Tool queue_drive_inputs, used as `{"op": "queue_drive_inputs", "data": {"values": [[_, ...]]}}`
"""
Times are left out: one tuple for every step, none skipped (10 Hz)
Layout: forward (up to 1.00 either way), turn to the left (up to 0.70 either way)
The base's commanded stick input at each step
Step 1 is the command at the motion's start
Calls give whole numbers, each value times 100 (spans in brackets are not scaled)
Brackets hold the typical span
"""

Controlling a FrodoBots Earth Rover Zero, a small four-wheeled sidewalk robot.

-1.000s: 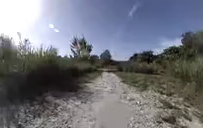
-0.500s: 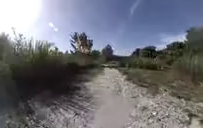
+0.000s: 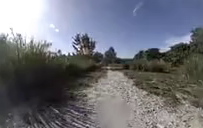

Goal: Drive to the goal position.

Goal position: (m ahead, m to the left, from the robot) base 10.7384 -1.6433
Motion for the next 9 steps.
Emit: {"op": "queue_drive_inputs", "data": {"values": [[85, 0], [85, 0], [85, 0], [85, 0], [85, 0], [85, -2], [85, -28], [85, -32], [85, -13]]}}
